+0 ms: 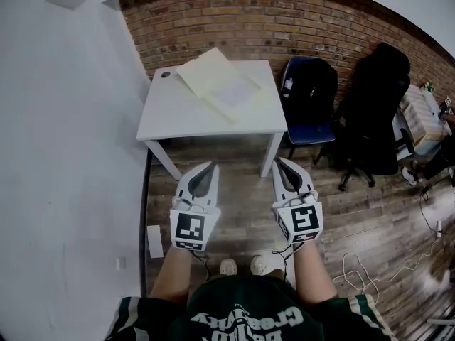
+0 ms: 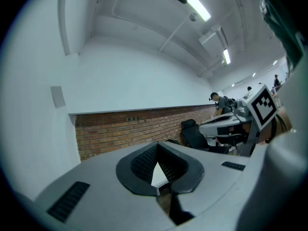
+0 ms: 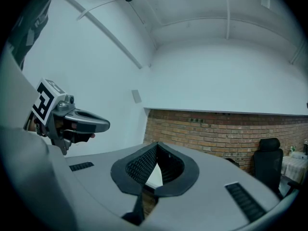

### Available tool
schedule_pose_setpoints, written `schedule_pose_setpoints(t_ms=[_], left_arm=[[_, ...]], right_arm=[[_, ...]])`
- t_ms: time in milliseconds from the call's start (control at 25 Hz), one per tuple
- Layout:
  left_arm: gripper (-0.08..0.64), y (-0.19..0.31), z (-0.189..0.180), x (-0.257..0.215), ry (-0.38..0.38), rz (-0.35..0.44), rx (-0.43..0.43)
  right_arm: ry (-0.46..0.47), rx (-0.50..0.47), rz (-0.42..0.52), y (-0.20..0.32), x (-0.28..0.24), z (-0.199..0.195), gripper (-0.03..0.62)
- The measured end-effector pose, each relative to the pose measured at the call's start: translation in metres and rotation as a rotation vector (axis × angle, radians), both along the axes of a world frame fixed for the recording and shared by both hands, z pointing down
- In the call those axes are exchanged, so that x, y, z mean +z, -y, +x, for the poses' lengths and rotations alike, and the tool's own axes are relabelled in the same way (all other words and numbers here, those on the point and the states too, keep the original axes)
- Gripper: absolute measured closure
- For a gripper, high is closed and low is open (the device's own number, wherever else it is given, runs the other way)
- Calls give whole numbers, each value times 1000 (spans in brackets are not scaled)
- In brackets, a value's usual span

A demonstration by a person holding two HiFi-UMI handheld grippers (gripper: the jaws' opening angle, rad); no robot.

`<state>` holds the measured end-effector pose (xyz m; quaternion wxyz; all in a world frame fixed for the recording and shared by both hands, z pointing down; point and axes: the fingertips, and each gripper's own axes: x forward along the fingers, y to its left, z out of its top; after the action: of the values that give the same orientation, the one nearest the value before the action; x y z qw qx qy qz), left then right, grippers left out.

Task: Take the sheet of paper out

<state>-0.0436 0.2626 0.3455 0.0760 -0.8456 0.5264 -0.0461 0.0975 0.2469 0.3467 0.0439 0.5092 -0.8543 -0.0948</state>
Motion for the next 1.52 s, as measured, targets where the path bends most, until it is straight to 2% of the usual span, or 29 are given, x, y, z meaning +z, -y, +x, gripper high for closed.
schedule_pose_setpoints(t_ms=[680, 920, 1200, 1520], left_arm=[[560, -15, -32, -2, 0, 17, 44], [560, -10, -27, 6, -1, 7, 63], [560, 24, -22, 13, -6, -2, 48], [560, 106, -10, 14, -13, -4, 8]], right_arm=[[5, 49, 9, -24, 3, -27, 598], [0, 68, -1, -23, 10, -20, 598], [1, 58, 7, 15, 13, -12, 598], [-8, -1, 6, 104, 15, -5, 598]])
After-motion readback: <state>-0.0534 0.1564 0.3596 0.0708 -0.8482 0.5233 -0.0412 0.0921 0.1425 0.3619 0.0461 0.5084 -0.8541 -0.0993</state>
